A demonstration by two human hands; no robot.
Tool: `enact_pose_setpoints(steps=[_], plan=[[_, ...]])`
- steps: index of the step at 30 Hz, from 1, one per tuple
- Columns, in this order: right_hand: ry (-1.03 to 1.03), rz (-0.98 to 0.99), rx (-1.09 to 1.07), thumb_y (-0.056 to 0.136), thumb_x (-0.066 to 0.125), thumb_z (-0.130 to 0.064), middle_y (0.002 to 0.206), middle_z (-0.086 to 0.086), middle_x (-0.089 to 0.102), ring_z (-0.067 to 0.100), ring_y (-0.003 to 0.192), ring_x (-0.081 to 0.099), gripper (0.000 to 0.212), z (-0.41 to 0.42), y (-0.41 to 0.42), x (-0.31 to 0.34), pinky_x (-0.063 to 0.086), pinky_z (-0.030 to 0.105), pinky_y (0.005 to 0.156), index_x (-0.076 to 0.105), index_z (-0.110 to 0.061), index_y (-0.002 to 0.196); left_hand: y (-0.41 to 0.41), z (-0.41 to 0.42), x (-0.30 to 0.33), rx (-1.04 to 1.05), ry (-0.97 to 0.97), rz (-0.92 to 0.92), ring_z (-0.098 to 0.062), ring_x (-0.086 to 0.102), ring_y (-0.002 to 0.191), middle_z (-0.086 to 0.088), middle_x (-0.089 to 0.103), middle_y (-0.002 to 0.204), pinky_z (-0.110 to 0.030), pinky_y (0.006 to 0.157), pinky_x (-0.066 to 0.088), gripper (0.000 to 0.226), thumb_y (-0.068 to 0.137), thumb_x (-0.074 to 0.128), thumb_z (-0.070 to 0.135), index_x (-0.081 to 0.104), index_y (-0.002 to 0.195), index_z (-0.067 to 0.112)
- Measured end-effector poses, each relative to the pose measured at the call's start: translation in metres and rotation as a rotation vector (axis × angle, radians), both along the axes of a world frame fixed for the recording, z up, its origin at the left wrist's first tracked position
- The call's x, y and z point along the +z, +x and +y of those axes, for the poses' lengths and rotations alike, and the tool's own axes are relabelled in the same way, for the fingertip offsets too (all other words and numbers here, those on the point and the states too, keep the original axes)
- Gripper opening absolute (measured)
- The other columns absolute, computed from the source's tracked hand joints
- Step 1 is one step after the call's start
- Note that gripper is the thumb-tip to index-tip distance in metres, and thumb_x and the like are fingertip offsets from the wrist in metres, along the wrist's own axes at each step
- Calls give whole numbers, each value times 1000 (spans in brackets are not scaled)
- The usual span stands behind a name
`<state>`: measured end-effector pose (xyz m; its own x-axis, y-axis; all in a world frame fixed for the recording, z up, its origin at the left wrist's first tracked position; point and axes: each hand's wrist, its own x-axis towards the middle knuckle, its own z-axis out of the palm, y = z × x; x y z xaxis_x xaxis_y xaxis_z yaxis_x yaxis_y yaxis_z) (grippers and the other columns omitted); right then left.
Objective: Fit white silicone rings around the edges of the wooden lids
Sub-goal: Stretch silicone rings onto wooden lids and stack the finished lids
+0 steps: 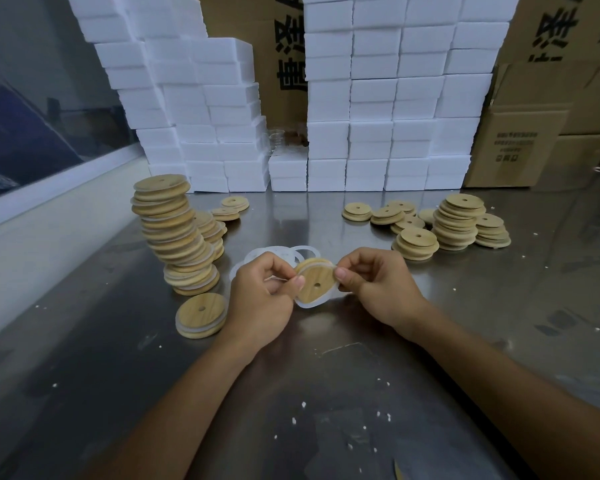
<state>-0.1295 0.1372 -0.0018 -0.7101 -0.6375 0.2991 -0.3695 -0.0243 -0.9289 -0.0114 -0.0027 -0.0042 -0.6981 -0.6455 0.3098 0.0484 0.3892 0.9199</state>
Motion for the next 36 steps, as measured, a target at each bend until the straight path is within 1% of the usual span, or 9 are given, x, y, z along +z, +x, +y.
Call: enact_pose_setpoints(steps=[4, 7, 13, 17, 20, 25, 31, 34, 36], plan=[[5, -14, -8, 90, 64, 4, 73, 7, 71, 5, 61, 65, 15, 1, 0, 1, 54, 17, 64, 67, -6, 80, 0, 0, -1, -18, 25, 2, -18, 73, 74, 2, 70, 78, -38, 71, 60, 24, 83, 73, 2, 60, 72, 19], [39, 75, -47, 91, 64, 3, 75, 2, 72, 7, 67, 66, 20, 1, 2, 0, 54, 21, 69, 67, -12, 79, 1, -1, -1, -25, -35, 15, -12, 72, 70, 7, 69, 72, -27, 64, 56, 26, 81, 74, 1, 59, 73, 21], [85, 535, -110, 87, 66, 1, 84, -1, 72, 11, 79, 67, 9, 1, 14, 3, 56, 33, 76, 70, -7, 90, 3, 5, 3, -5, -374, 82, -3, 66, 78, 12, 65, 82, -8, 64, 46, 32, 80, 74, 6, 55, 78, 33], [97, 798, -82, 88, 63, -1, 89, 5, 67, 22, 80, 62, 7, 0, 20, 3, 53, 43, 69, 66, -5, 92, 6, 6, 3, -28, -535, 127, -1, 59, 80, 13, 62, 76, -5, 68, 42, 19, 81, 73, 4, 61, 79, 19], [76, 726, -82, 93, 62, -11, 93, 0, 66, 18, 86, 63, 5, -2, 21, 1, 53, 41, 75, 63, -10, 98, 4, 6, 3, 2, -374, 114, -5, 64, 79, 10, 65, 76, -14, 70, 50, 25, 81, 75, 7, 60, 74, 25], [22, 523, -96, 97, 59, -18, 86, -12, 66, 8, 81, 66, 3, -5, 21, 0, 56, 29, 73, 58, -16, 96, 0, 10, 1, 10, -82, 125, -16, 71, 79, 3, 69, 78, -47, 72, 60, 34, 82, 75, 5, 61, 69, 33], [-21, 375, -204, 92, 65, -10, 70, -12, 64, 2, 62, 60, 17, -9, 15, -3, 44, 13, 55, 60, -21, 80, -2, 14, 1, -18, 103, 122, -20, 74, 80, -2, 73, 79, -54, 73, 60, 37, 82, 74, 3, 65, 68, 36], [-20, 217, -177, 92, 67, -8, 76, 0, 71, 16, 72, 68, 18, -10, 10, -3, 60, 40, 70, 64, -20, 79, -2, 14, 2, -24, 142, 117, -22, 74, 80, -3, 73, 78, -54, 75, 59, 38, 82, 74, 0, 66, 66, 33], [-22, 149, -153, 92, 67, -6, 78, 11, 72, 31, 76, 70, 15, -8, 8, -4, 59, 52, 73, 66, -15, 80, -1, 14, 3, -39, 174, 109, -21, 74, 80, -1, 73, 75, -53, 72, 60, 39, 82, 73, -2, 66, 64, 32]])
